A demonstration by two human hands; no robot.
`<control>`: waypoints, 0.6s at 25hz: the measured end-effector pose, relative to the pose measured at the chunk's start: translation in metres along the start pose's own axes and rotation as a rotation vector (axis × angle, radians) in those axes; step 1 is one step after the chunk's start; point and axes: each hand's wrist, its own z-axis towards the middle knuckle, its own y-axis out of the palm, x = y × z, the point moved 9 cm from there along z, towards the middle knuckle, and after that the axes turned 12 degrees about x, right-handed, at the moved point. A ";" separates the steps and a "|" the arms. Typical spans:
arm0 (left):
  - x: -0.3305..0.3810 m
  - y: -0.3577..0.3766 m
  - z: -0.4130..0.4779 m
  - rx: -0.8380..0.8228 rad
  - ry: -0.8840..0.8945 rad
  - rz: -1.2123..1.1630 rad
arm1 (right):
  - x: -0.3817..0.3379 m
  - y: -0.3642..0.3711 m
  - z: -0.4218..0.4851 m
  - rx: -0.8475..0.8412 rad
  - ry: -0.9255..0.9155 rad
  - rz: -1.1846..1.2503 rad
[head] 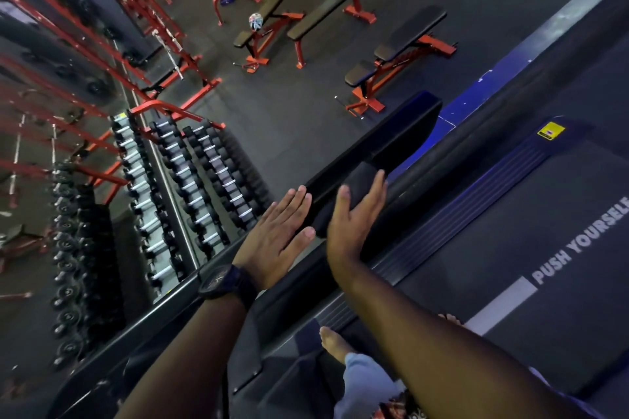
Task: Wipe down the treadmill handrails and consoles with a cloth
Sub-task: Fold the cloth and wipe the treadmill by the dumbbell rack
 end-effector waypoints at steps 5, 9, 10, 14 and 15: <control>-0.003 -0.002 -0.010 -0.008 -0.081 0.002 | -0.012 0.002 -0.050 -0.117 0.042 0.043; -0.004 -0.003 -0.019 -0.037 -0.160 -0.033 | 0.017 0.006 -0.028 -0.036 0.188 -0.020; -0.005 -0.004 -0.021 -0.046 -0.167 -0.029 | 0.025 0.008 -0.042 -0.096 0.228 -0.023; -0.009 -0.007 -0.028 -0.079 -0.177 -0.009 | -0.012 0.001 -0.067 -0.148 -0.025 0.087; -0.012 -0.010 -0.031 -0.070 -0.184 -0.016 | -0.006 0.006 -0.055 -0.105 0.000 0.064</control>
